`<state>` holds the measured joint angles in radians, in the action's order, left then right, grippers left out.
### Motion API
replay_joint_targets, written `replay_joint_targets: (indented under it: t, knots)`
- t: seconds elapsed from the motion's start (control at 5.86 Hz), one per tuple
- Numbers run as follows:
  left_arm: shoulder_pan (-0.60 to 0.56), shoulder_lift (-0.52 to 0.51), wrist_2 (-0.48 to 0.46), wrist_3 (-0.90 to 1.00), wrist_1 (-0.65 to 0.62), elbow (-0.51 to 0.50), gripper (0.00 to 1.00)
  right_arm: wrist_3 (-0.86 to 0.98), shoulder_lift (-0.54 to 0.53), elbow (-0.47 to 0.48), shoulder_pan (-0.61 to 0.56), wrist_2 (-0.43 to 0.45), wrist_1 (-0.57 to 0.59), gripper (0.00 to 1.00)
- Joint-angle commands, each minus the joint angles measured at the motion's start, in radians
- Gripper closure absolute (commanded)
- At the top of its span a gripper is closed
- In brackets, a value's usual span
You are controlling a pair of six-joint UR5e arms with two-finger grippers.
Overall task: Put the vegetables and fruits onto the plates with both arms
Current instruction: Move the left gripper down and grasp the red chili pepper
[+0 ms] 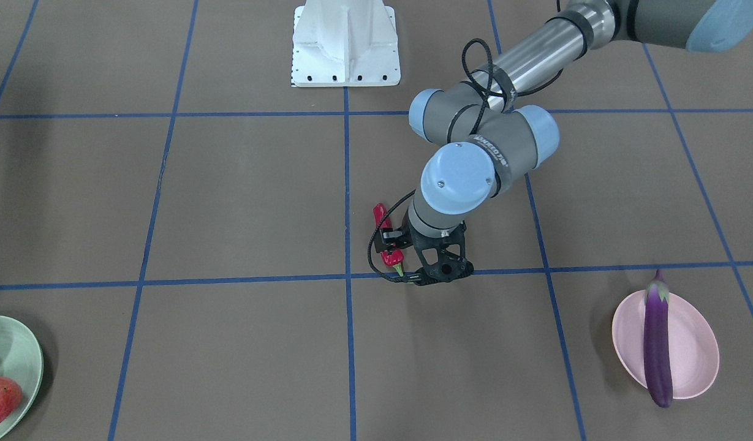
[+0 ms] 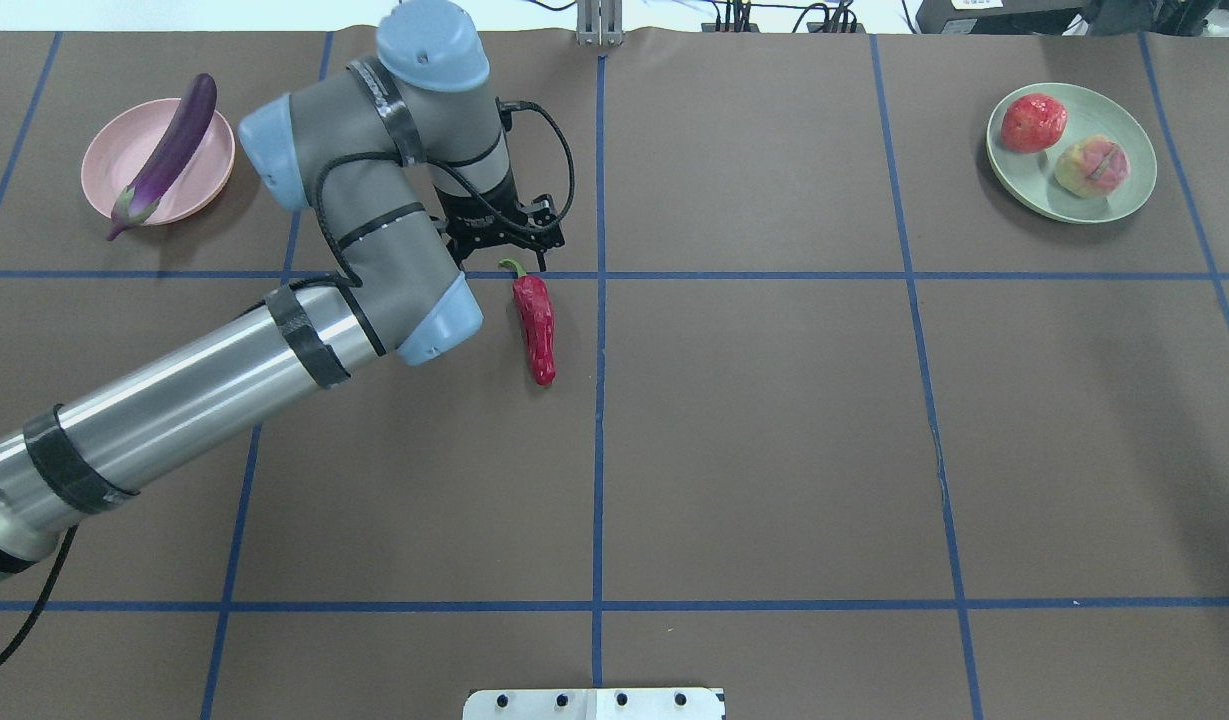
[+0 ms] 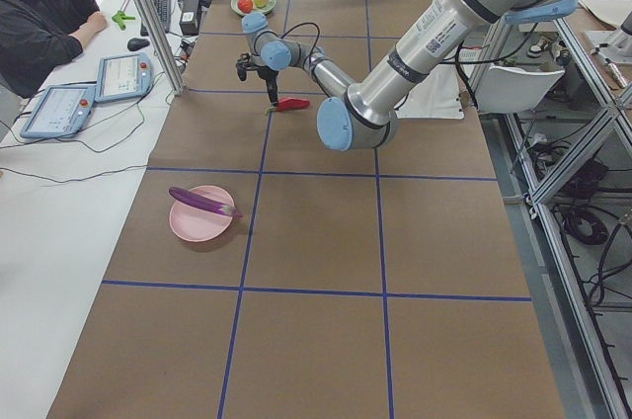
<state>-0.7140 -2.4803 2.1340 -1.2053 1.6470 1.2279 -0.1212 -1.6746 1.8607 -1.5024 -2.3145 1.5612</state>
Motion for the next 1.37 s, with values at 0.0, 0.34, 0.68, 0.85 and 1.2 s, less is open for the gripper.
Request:
replay_joint_targets:
  t: [0.0,0.34,0.68,0.85,1.2]
  knots:
    - [0.080,0.000,-0.098,-0.078,0.004,-0.007,0.00,0.000,0.003,0.002,0.001,0.000,0.000,0.00]
    - [0.097,-0.005,-0.128,-0.117,0.004,-0.007,0.56,0.000,0.003,0.002,0.001,0.000,0.000,0.00]
    - [0.099,-0.006,-0.146,-0.109,0.004,-0.005,1.00,0.000,0.003,0.003,0.001,-0.011,0.000,0.00]
    - [0.082,-0.008,-0.187,-0.087,-0.001,0.002,1.00,0.000,0.003,0.003,0.001,-0.022,0.000,0.00]
    - [-0.081,0.038,-0.178,0.260,-0.030,0.030,1.00,0.000,0.003,0.003,0.001,-0.023,0.000,0.00]
